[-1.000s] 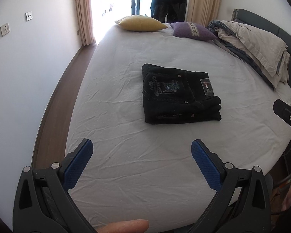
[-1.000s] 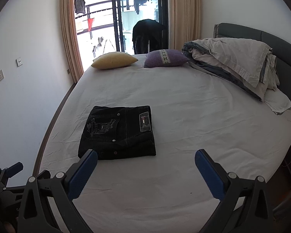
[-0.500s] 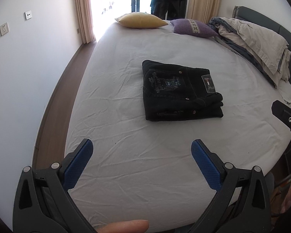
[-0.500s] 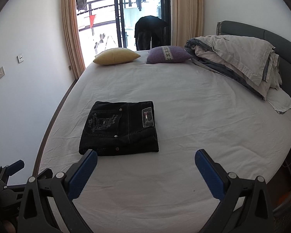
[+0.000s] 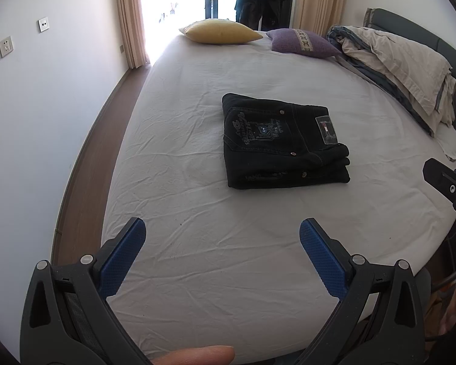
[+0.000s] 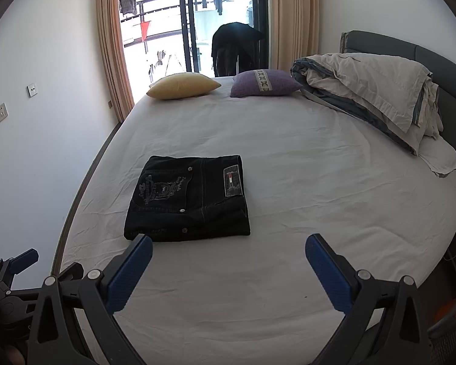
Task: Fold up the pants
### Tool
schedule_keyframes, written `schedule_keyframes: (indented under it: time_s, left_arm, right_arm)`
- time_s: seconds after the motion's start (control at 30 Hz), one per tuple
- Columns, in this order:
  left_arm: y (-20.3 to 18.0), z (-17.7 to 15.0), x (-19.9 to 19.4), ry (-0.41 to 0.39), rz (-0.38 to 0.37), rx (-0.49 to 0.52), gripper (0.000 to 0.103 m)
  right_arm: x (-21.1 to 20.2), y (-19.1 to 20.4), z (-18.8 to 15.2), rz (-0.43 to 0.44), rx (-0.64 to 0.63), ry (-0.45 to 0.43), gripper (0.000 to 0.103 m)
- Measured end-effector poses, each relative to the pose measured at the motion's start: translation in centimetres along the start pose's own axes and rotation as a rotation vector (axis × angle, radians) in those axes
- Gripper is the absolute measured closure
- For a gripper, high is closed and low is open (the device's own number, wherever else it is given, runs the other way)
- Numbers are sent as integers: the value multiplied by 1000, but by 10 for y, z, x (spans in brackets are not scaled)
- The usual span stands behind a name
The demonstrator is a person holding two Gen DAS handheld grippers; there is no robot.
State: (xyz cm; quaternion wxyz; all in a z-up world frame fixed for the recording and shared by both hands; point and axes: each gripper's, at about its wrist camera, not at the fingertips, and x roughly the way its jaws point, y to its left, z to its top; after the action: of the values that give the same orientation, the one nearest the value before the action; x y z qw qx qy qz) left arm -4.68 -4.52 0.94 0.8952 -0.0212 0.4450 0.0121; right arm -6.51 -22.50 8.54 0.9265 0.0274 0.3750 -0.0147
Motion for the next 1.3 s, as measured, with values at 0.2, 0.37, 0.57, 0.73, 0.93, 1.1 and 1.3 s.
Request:
schedule_keyframes:
  time_s: [0.2,0.37,0.57,0.73,0.93,1.1,1.3]
  left_arm:
    - [0,0,0,0,1,0,0]
    - [0,0,0,0,1,0,0]
    - [-1,0,0,1,2,1,0]
    - [-1,-1,0,1,1,2,0]
    - [0,-1,1,1,1,3,0]
    - [0,-1,1,2,0,3,0]
    - [0,0,1,2,0,4,0]
  right_arm:
    - [1,1,-1,0,-1,2,0]
    - [1,1,-1,0,0,2,0]
    - [1,1,-1,1,0,3,0]
    - [1,3,-3,0,1,4,0]
    - [2,3,-6,0,-1,7,0]
    - [2,3,-5,1,-1,8,0]
    - [2,2,-5,1,-2,8,0]
